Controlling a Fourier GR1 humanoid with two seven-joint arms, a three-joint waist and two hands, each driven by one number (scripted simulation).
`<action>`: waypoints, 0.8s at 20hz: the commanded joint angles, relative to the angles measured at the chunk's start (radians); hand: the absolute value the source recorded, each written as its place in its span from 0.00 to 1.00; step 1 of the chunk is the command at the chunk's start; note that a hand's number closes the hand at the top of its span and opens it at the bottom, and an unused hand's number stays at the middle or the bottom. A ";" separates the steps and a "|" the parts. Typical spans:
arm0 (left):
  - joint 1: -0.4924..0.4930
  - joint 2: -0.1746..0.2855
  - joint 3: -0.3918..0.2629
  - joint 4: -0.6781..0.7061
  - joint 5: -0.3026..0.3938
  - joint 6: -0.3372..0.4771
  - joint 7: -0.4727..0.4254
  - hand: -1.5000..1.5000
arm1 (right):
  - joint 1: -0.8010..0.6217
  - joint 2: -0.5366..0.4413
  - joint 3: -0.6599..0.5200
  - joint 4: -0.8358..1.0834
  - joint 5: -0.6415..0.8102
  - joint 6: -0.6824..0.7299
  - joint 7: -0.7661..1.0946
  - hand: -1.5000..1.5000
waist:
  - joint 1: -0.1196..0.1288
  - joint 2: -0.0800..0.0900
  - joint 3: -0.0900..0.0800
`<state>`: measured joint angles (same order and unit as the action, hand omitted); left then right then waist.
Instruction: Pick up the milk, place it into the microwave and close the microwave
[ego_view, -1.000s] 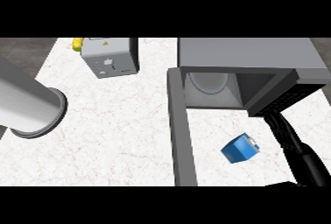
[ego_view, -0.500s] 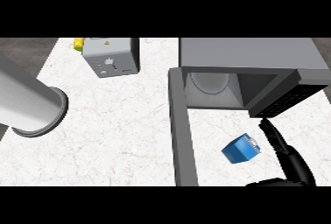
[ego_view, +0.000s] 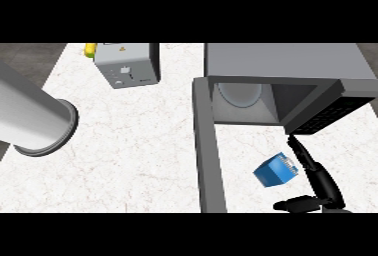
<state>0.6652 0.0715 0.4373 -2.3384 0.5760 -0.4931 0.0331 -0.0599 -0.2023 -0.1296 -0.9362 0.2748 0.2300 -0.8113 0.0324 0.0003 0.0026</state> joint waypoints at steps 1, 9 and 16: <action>0.010 -0.006 0.000 -0.122 0.145 -0.004 0.016 0.00 | -0.094 -0.004 -0.027 0.171 0.004 -0.010 -0.084 0.00 | 0.000 0.002 0.001; 0.079 0.002 0.058 -0.107 0.202 -0.044 0.000 0.00 | -0.173 0.042 -0.029 0.398 0.000 0.002 -0.202 0.00 | 0.003 0.001 0.000; 0.055 0.030 0.064 -0.068 0.221 -0.057 -0.003 0.00 | -0.244 0.050 0.017 0.493 0.038 0.010 -0.277 1.00 | -0.003 0.004 0.001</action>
<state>0.7170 0.0939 0.4869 -2.3244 0.6771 -0.5530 0.0147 -0.2869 -0.1747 -0.1423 -0.5063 0.2831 0.2117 -0.9662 0.0349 0.0009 0.0012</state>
